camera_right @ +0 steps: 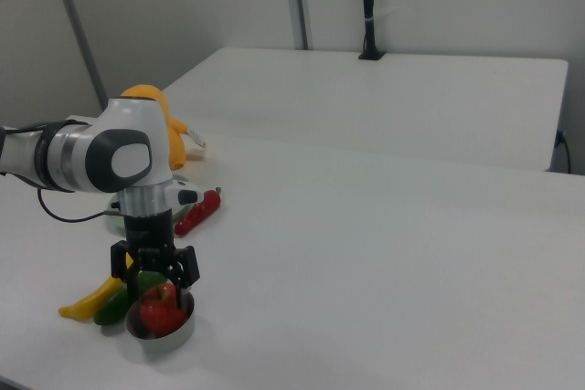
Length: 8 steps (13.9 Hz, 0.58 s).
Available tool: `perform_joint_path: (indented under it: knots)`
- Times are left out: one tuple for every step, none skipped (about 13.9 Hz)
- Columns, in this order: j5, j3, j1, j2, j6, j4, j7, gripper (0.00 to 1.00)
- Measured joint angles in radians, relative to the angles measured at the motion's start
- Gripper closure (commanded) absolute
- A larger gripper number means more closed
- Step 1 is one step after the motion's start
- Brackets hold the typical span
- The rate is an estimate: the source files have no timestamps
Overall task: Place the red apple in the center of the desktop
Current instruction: 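Lower the open gripper around the apple and close on it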
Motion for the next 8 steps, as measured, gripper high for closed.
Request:
perform_joint_path:
  knots:
    - [0.0,0.0,0.0,0.003,0.003,-0.001,-0.001,0.0]
    - [0.0,0.0,0.001,0.004,0.01,-0.002,-0.003,0.04]
    - [0.0,0.001,0.001,0.007,0.014,-0.003,-0.003,0.23]
    - [0.0,0.002,0.002,0.011,0.016,-0.005,-0.003,0.44]
    - [0.0,0.003,0.003,0.015,0.017,-0.005,-0.003,0.54]
    - [0.0,0.004,0.004,0.018,0.017,-0.005,-0.004,0.55]
    - [0.0,0.004,0.004,0.016,0.017,-0.003,-0.004,0.58]
    - [0.0,0.004,0.005,0.016,0.022,-0.004,-0.004,0.58]
